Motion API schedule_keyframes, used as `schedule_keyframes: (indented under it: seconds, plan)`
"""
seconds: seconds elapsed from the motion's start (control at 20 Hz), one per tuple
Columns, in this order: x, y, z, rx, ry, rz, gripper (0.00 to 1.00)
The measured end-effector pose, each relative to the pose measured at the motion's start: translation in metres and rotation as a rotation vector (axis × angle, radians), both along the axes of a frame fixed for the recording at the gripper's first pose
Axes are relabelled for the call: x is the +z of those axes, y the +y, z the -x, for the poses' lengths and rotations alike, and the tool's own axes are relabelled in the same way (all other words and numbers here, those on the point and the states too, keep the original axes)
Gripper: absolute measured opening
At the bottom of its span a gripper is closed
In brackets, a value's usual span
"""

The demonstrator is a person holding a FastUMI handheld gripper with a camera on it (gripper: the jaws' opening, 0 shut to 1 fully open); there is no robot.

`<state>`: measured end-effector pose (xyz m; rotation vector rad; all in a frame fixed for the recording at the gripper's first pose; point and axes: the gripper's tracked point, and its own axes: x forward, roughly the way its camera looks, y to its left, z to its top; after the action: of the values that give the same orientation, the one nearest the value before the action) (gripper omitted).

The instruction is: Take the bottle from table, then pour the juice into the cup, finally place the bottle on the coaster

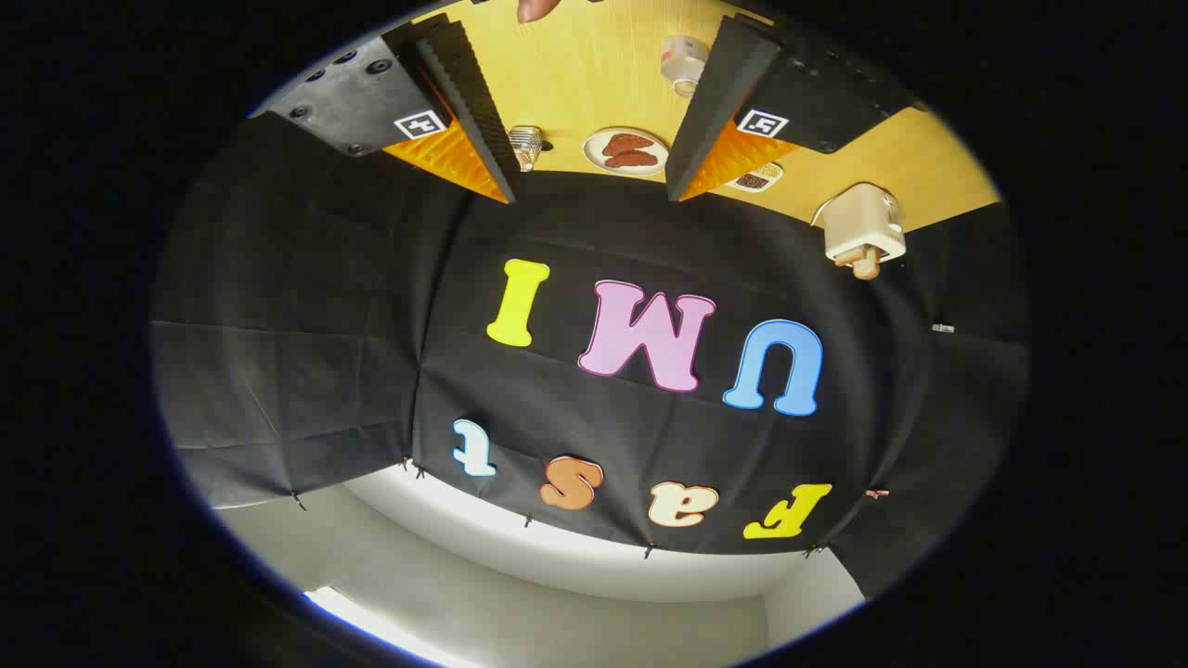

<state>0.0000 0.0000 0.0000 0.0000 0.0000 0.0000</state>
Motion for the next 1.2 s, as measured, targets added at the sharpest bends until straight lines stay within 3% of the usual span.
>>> schedule_keyframes:
  seconds: [1.2]
  plan:
    - [-0.018,0.02,0.0,0.048,-0.006,-0.034,0.97]
